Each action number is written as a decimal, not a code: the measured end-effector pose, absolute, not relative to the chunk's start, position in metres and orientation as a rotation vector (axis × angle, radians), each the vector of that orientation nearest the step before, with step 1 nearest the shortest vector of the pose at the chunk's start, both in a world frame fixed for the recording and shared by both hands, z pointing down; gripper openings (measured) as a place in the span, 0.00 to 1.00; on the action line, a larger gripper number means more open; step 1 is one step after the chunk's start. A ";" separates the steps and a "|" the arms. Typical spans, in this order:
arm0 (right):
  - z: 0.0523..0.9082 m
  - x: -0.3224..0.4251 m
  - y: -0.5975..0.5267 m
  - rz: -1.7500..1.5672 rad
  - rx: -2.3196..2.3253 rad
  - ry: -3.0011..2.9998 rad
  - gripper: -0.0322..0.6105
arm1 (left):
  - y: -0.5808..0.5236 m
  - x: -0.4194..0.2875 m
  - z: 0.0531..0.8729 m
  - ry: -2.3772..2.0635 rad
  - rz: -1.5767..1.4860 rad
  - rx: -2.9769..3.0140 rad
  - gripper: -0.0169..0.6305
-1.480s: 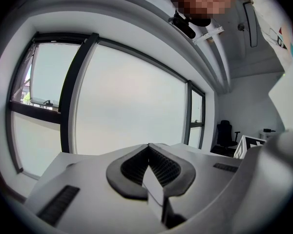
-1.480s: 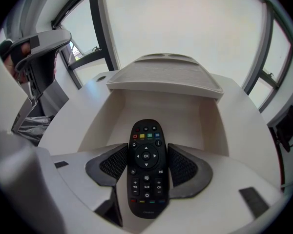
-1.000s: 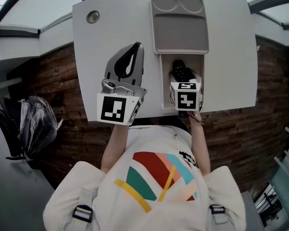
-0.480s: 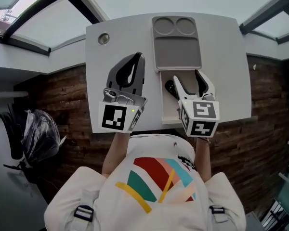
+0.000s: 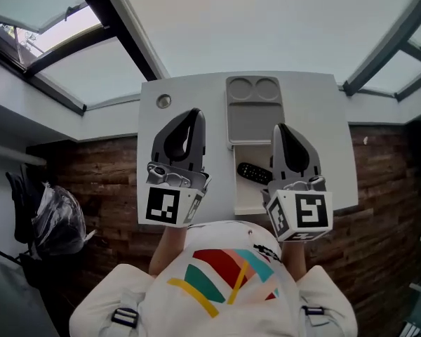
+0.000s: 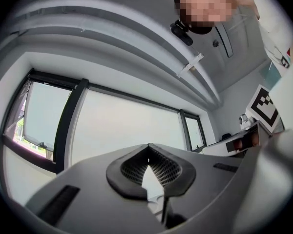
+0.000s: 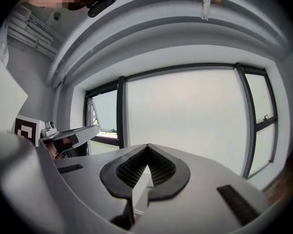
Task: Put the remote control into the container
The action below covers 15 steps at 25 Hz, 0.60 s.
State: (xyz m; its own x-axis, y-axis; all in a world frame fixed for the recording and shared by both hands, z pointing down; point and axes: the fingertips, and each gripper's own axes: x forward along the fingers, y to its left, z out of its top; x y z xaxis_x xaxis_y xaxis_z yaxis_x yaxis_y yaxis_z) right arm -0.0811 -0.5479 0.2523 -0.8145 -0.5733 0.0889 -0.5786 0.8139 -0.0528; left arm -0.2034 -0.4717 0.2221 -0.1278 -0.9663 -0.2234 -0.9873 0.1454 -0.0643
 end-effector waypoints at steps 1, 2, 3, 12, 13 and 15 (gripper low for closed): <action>0.251 -0.084 -0.545 0.102 0.905 -2.930 0.05 | -0.470 -0.202 0.218 2.199 0.146 -1.909 0.04; 0.251 -0.087 -0.543 0.087 0.880 -2.932 0.05 | -0.468 -0.201 0.215 2.195 0.145 -1.897 0.04; 0.251 -0.090 -0.541 0.081 0.859 -2.936 0.05 | -0.466 -0.201 0.212 2.194 0.146 -1.885 0.04; 0.246 -0.105 -0.529 0.090 0.772 -2.980 0.05 | -0.449 -0.210 0.206 2.227 0.148 -1.815 0.04; 0.247 -0.106 -0.528 0.092 0.771 -2.979 0.05 | -0.448 -0.211 0.206 2.230 0.148 -1.814 0.04; 0.248 -0.107 -0.527 0.092 0.768 -2.978 0.05 | -0.447 -0.212 0.207 2.233 0.150 -1.813 0.04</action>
